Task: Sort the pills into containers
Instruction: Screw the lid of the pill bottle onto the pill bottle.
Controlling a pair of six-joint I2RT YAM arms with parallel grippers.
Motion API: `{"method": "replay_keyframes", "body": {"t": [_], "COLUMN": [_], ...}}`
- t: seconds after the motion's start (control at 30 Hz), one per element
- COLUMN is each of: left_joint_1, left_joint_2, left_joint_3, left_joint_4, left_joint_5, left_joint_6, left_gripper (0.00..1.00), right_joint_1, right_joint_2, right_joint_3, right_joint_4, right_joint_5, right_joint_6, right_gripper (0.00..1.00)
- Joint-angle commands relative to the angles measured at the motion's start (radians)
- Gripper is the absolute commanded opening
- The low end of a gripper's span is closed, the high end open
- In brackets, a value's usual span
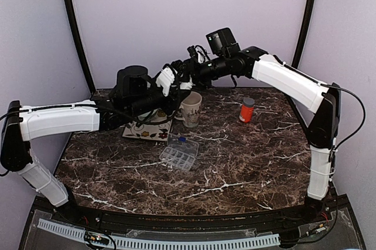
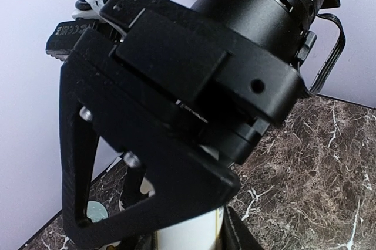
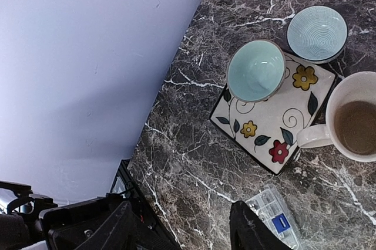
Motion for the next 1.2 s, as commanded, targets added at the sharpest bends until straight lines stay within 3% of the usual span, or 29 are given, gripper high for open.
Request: {"method": "replay_keyframes", "body": {"t": [0.0, 0.87, 0.97, 1.03, 1.17], "left_joint_1": [0.013, 0.156, 0.173, 0.187, 0.214], "left_joint_2": [-0.066, -0.092, -0.093, -0.097, -0.114], "left_joint_3": [0.009, -0.048, -0.049, -0.053, -0.06], "left_joint_4": [0.079, -0.036, -0.044, -0.043, -0.037], "left_joint_5": [0.048, 0.172, 0.189, 0.202, 0.244], "left_joint_6": [-0.02, -0.126, -0.144, -0.161, -0.191], "left_gripper": [0.0, 0.0, 0.0, 0.0, 0.0], "right_joint_1": [0.014, 0.001, 0.002, 0.001, -0.002], "right_joint_2": [-0.029, -0.136, -0.166, -0.195, -0.259], "right_joint_3": [-0.038, -0.069, -0.095, -0.126, -0.199], "right_joint_4": [0.02, 0.0, 0.016, 0.042, 0.11], "right_joint_5": [0.022, 0.075, 0.081, 0.085, 0.109], "right_joint_6": [-0.014, -0.075, -0.098, -0.116, -0.144], "right_gripper": [0.55, 0.64, 0.72, 0.98, 1.0]}}
